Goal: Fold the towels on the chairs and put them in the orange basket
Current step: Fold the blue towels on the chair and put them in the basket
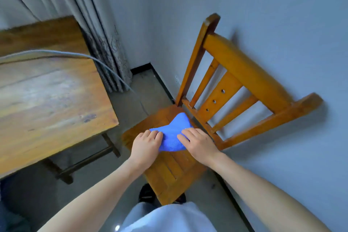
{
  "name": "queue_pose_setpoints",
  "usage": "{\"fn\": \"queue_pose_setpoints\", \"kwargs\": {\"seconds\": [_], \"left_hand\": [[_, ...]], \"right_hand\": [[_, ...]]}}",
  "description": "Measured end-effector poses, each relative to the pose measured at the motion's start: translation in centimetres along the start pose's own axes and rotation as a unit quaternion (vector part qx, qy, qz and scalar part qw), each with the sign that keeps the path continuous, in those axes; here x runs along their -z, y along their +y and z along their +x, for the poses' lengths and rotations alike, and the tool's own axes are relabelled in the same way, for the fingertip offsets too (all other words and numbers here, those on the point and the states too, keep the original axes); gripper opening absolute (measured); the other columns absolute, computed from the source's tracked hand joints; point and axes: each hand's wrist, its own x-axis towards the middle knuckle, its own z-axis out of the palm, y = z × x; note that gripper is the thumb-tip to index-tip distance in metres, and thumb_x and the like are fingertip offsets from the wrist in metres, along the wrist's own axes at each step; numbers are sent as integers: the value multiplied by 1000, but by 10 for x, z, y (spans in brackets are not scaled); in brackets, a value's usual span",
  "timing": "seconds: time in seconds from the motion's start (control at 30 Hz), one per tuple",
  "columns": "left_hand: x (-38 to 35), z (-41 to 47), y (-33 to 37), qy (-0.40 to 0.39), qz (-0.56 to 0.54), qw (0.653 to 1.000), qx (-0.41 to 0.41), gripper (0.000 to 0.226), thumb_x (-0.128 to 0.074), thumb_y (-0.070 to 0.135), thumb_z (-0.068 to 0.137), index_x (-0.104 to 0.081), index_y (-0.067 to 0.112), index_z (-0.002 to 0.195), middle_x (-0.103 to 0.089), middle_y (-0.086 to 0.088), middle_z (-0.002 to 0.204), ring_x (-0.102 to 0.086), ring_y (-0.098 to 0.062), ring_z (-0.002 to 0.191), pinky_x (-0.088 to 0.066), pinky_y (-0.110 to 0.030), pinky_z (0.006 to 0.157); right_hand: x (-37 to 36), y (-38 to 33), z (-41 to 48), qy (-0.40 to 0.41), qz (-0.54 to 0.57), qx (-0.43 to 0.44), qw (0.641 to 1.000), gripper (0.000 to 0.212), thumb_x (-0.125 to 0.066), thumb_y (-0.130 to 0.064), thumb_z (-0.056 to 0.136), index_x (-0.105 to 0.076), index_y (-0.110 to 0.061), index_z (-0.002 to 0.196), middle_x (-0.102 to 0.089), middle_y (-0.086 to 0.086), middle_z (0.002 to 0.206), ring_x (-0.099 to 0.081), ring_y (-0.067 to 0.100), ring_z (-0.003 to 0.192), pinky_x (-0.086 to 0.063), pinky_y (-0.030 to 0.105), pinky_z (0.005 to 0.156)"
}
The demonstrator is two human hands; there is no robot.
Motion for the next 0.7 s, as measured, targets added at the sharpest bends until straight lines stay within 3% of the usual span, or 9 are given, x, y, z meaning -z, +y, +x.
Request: {"fn": "queue_pose_setpoints", "kwargs": {"seconds": [0.13,0.3,0.4,0.6,0.7], "left_hand": [[58,14,-29,66,51,995,53,43,-86,11,34,-65,12,71,-65,-1,65,-58,-23,51,-45,-24,44],[119,-2,-46,115,113,978,131,45,-84,8,38,-62,11,76,-66,-2,70,-61,-26,58,-50,-28,46],[144,-24,-38,142,130,965,179,48,-84,8,33,-62,13,75,-66,0,70,-62,-24,57,-48,-23,46],[162,-102,-11,142,172,928,300,46,-80,9,26,-64,16,68,-62,5,61,-58,-18,49,-44,-20,40],[176,-168,8,126,227,889,378,38,-75,9,29,-63,19,64,-59,5,55,-54,-16,46,-39,-21,39]], "right_hand": [[45,13,66,66,-22,82,994,32,-82,-9,62,-67,-7,90,-68,11,78,-67,24,70,-56,28,60],[84,10,125,161,-25,185,969,39,-75,-4,67,-50,-10,96,-63,8,75,-62,22,66,-51,26,54],[107,-2,143,198,-22,238,951,35,-66,2,65,-47,-11,91,-58,4,69,-56,20,60,-42,25,51],[113,-55,159,219,10,373,902,20,-49,-3,74,-47,-12,91,-58,2,69,-55,20,58,-42,24,52],[112,-115,162,205,50,454,866,21,-49,-5,71,-47,-13,91,-58,0,70,-56,20,58,-46,25,50]]}}
